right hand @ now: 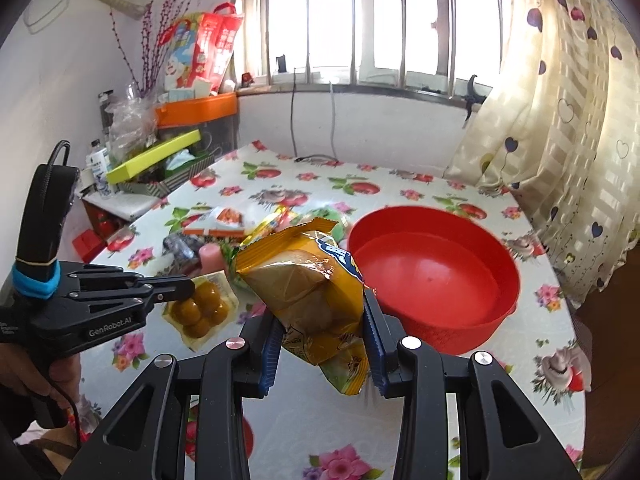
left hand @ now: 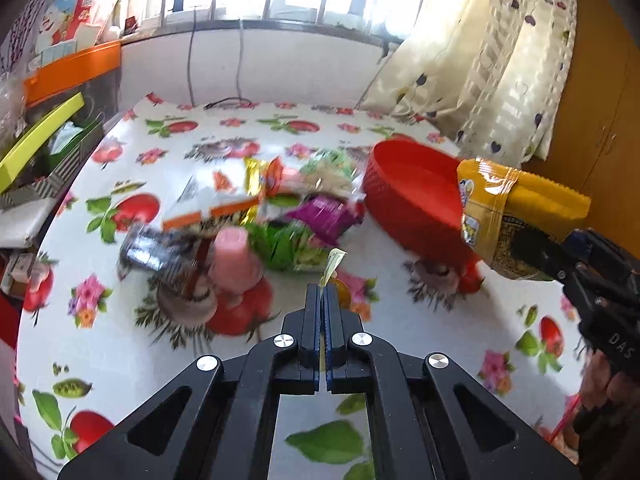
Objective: Organize snacks
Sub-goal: 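Lift the yellow chip bag with the right tool toward the red basket, then lower the yellow chip bag into the red basket and open the right tool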
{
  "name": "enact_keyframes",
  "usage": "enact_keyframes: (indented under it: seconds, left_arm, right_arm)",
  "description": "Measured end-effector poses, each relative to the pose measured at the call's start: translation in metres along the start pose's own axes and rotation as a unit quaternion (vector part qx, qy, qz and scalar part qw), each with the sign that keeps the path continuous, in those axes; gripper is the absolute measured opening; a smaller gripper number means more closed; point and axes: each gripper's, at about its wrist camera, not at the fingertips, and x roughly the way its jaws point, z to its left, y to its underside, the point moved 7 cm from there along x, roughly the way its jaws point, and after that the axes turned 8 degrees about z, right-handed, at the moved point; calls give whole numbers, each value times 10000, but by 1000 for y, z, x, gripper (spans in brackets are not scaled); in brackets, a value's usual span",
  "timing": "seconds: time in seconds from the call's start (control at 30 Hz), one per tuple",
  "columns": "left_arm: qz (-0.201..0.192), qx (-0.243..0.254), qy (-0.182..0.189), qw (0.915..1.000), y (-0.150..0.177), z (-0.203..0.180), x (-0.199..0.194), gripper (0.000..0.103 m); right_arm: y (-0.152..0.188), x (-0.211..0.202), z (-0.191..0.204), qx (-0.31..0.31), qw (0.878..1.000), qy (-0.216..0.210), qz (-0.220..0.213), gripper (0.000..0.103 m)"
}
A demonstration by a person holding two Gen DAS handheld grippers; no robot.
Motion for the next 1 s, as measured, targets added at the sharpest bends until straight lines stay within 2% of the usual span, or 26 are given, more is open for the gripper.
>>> enact_keyframes:
  seconds: [0.3,0.57,0.77,1.0]
  left_arm:
    - [-346,431,233,9982,-54,-38,-8,0]
    - [-480,813,584,9938,-100,-83,9,0]
    - [-287,854,841,9924,-113,-105,39,0]
    - [138,701,1050,9919,-111,-110,83,1]
  right_arm:
    - [-29,-4,-37,71,9992,344,-178,35]
    - [-35,15,-79,189,9974,694,37,35]
    - [-26,33,-108,297,9949,907,313,35]
    - [-15,57,-124,315,9916,1030,718,35]
